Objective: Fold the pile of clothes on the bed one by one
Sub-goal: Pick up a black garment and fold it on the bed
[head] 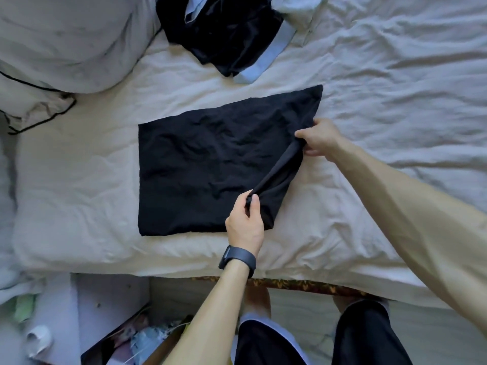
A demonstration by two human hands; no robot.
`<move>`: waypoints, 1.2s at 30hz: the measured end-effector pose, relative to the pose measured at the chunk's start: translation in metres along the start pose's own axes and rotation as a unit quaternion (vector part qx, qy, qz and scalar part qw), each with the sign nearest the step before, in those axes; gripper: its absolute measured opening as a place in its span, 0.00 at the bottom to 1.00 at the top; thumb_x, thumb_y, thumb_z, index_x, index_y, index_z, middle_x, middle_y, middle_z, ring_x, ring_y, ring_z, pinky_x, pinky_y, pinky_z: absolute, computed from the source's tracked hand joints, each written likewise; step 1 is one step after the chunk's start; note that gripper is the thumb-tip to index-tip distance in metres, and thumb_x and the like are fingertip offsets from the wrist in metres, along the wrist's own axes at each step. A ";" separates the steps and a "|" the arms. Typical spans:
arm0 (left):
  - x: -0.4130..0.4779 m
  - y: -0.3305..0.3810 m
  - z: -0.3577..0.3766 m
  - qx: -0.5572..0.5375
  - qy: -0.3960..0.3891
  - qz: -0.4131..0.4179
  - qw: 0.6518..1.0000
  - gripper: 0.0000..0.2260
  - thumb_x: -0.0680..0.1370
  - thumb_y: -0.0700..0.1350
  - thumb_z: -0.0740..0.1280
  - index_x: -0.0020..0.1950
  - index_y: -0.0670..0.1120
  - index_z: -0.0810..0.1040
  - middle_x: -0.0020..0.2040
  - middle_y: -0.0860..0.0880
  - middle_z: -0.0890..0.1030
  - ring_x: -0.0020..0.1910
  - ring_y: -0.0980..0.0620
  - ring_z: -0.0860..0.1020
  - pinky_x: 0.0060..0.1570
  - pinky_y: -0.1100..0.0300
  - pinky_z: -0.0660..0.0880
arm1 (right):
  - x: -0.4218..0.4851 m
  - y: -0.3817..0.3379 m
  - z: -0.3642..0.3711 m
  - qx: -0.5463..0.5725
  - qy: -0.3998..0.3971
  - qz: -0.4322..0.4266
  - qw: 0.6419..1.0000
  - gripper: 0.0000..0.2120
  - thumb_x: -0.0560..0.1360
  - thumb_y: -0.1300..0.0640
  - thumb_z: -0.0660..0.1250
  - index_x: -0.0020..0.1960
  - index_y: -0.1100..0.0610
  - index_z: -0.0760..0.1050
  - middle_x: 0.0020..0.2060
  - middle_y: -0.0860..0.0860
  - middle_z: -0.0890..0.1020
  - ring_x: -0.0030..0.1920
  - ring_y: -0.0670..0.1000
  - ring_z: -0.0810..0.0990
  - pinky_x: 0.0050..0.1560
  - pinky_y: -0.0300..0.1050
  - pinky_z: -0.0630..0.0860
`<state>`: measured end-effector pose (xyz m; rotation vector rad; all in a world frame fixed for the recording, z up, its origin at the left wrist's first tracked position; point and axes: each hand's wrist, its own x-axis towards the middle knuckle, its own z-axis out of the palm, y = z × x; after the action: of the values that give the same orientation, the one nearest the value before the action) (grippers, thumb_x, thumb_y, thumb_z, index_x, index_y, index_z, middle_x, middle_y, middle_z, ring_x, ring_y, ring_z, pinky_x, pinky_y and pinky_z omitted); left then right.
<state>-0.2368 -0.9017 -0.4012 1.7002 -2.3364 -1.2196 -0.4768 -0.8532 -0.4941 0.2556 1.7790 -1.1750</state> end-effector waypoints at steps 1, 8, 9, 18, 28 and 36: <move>0.003 -0.002 -0.004 -0.006 -0.002 -0.005 1.000 0.12 0.84 0.49 0.62 0.63 0.48 0.79 0.38 0.57 0.78 0.36 0.66 0.75 0.38 0.76 0.68 | 0.001 -0.001 0.003 -0.006 0.007 -0.004 1.000 0.10 0.72 0.60 0.68 0.52 0.52 0.79 0.53 0.57 0.84 0.47 0.57 0.86 0.40 0.49 0.84; 0.023 -0.022 -0.046 -0.066 0.010 -0.014 0.998 0.10 0.84 0.49 0.62 0.60 0.48 0.79 0.36 0.56 0.78 0.34 0.64 0.75 0.37 0.73 0.70 | -0.034 -0.042 0.048 -0.039 0.078 -0.063 0.994 0.14 0.70 0.62 0.61 0.54 0.51 0.72 0.47 0.52 0.79 0.46 0.57 0.83 0.35 0.48 0.84; 0.026 -0.028 -0.057 -0.082 0.021 -0.020 0.996 0.09 0.84 0.49 0.62 0.60 0.49 0.79 0.37 0.57 0.78 0.34 0.64 0.75 0.37 0.73 0.71 | -0.040 -0.051 0.063 -0.039 0.075 -0.075 0.994 0.15 0.71 0.62 0.61 0.56 0.51 0.71 0.47 0.52 0.78 0.45 0.57 0.82 0.31 0.44 0.81; 0.084 -0.130 -0.165 -0.197 0.129 -0.168 0.957 0.14 0.85 0.49 0.59 0.67 0.46 0.75 0.55 0.57 0.78 0.52 0.62 0.74 0.47 0.79 0.66 | -0.052 -0.090 0.287 -0.203 0.023 -0.151 0.967 0.18 0.68 0.55 0.61 0.57 0.45 0.70 0.45 0.49 0.81 0.46 0.54 0.82 0.48 0.58 0.83; 0.152 -0.254 -0.220 -0.216 0.026 -0.307 0.927 0.06 0.83 0.46 0.63 0.59 0.48 0.74 0.49 0.54 0.77 0.50 0.51 0.78 0.46 0.63 0.69 | -0.028 -0.074 0.443 -0.438 0.102 -0.143 0.882 0.20 0.77 0.45 0.64 0.62 0.55 0.67 0.55 0.55 0.77 0.54 0.61 0.78 0.48 0.51 0.72; 0.155 -0.251 -0.227 -0.191 0.013 -0.284 0.940 0.08 0.83 0.44 0.62 0.61 0.45 0.74 0.48 0.55 0.73 0.48 0.51 0.76 0.46 0.62 0.69 | -0.014 -0.106 0.472 -0.501 0.135 -0.166 0.839 0.13 0.81 0.50 0.58 0.56 0.59 0.69 0.49 0.57 0.76 0.55 0.63 0.78 0.47 0.51 0.70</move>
<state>-0.0025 -1.1858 -0.4540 2.2708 -1.4779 -1.5703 -0.2542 -1.2816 -0.4580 -0.5567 2.5088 -0.2785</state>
